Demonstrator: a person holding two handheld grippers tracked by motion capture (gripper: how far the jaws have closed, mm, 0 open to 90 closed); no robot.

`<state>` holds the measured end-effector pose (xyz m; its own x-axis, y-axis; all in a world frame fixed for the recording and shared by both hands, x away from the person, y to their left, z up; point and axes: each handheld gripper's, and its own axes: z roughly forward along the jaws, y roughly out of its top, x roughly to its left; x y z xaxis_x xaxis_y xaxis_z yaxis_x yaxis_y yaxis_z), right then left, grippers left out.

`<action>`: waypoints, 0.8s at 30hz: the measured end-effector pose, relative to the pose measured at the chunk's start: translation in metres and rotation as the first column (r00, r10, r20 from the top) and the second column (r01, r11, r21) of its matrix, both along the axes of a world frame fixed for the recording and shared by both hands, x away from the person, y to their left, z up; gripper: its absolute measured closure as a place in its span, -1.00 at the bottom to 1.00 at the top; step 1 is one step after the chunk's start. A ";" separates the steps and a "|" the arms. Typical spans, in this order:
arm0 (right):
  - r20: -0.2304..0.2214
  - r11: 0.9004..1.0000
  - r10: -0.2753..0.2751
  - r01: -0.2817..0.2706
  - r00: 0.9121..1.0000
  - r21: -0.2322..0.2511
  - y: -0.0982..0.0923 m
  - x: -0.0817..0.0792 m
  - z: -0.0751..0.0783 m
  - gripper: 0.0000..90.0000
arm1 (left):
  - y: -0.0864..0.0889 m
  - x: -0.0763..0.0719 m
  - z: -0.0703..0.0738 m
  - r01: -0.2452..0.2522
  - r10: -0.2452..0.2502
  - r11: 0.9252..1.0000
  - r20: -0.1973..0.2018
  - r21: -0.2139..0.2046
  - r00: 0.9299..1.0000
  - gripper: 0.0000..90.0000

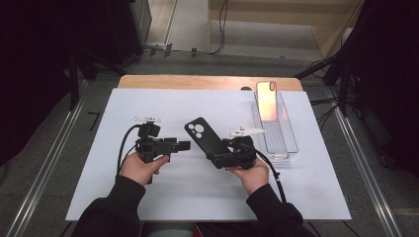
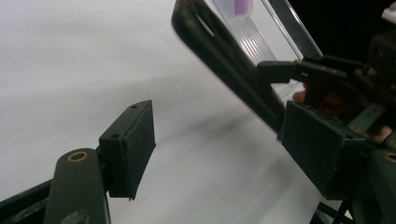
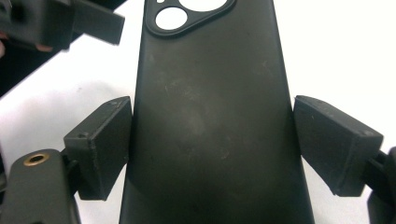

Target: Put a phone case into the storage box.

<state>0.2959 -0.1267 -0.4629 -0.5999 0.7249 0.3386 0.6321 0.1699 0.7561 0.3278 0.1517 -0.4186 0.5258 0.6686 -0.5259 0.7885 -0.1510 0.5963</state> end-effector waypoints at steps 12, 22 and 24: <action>-0.032 0.996 -0.058 0.060 0.998 0.070 0.018 -0.003 -0.009 -0.70 | -0.014 0.022 0.002 -0.076 0.076 0.997 -0.023 -0.022 0.997 -0.40; -0.018 0.982 -0.104 0.105 0.994 0.156 0.024 -0.008 -0.013 -0.70 | -0.022 0.033 0.000 -0.132 0.132 0.991 -0.020 -0.012 0.991 -0.28; -0.018 0.979 -0.111 0.113 0.994 0.169 0.025 -0.009 -0.013 -0.70 | -0.023 0.033 -0.001 -0.135 0.135 0.991 -0.007 -0.014 0.991 -0.19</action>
<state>0.2867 -0.1016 -0.4764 -0.5144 0.7190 0.4673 0.6466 -0.0327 0.7621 0.3606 0.1285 -0.4191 0.4281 0.7252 -0.5393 0.8048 -0.0345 0.5925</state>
